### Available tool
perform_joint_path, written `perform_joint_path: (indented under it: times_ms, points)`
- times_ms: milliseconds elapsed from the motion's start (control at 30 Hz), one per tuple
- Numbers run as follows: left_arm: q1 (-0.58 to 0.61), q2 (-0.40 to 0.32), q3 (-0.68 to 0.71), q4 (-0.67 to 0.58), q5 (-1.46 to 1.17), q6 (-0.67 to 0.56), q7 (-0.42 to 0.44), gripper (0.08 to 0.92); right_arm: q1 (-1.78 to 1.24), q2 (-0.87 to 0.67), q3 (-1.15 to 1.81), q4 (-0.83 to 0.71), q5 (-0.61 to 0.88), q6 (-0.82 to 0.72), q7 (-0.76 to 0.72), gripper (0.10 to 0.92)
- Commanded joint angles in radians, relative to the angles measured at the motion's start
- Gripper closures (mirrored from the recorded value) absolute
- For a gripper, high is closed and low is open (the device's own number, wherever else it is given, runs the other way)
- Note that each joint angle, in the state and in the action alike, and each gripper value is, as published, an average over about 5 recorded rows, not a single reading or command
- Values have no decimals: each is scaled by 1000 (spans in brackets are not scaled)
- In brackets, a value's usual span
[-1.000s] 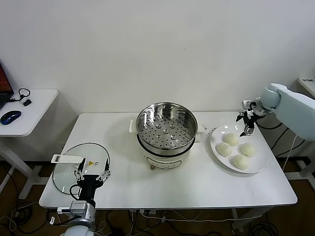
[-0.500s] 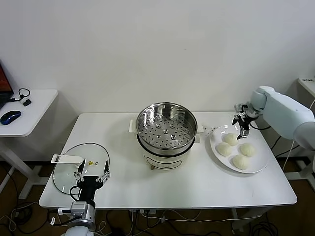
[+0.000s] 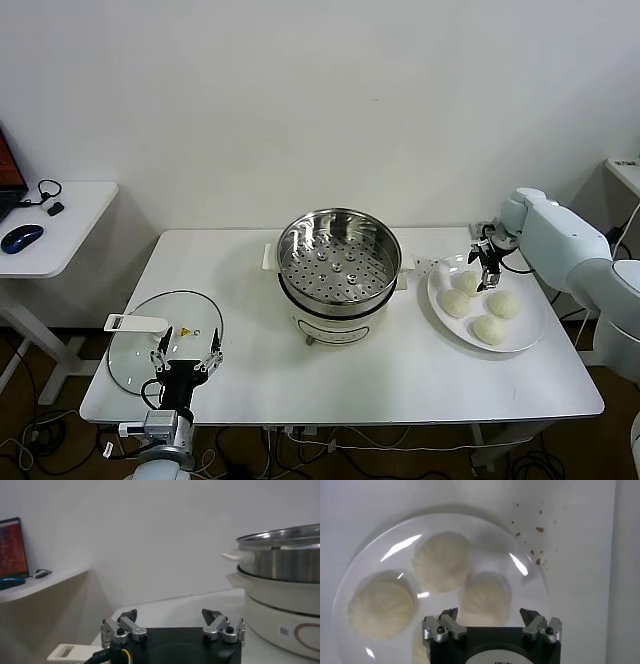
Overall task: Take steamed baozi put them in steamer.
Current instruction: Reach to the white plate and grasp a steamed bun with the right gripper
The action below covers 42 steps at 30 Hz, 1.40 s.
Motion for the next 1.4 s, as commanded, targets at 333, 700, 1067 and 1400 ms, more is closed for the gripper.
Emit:
perform_joint_path:
  times_ms: [333, 700, 1067, 1400]
  points:
    - [-5, -31, 1, 13, 2, -6, 1, 177, -37, 47, 91, -104, -54, 28, 25, 203]
    - [-5, -27, -1, 18, 0, -12, 0, 177, -42, 62, 103, -132, -58, 43, 44, 203]
    - [-7, -21, -3, 18, -3, -13, -1, 177, -46, 76, 105, -145, -58, 43, 54, 203]
    - [-9, -20, -4, 20, -5, -13, -1, 177, -47, 81, 103, -149, -61, 42, 58, 268]
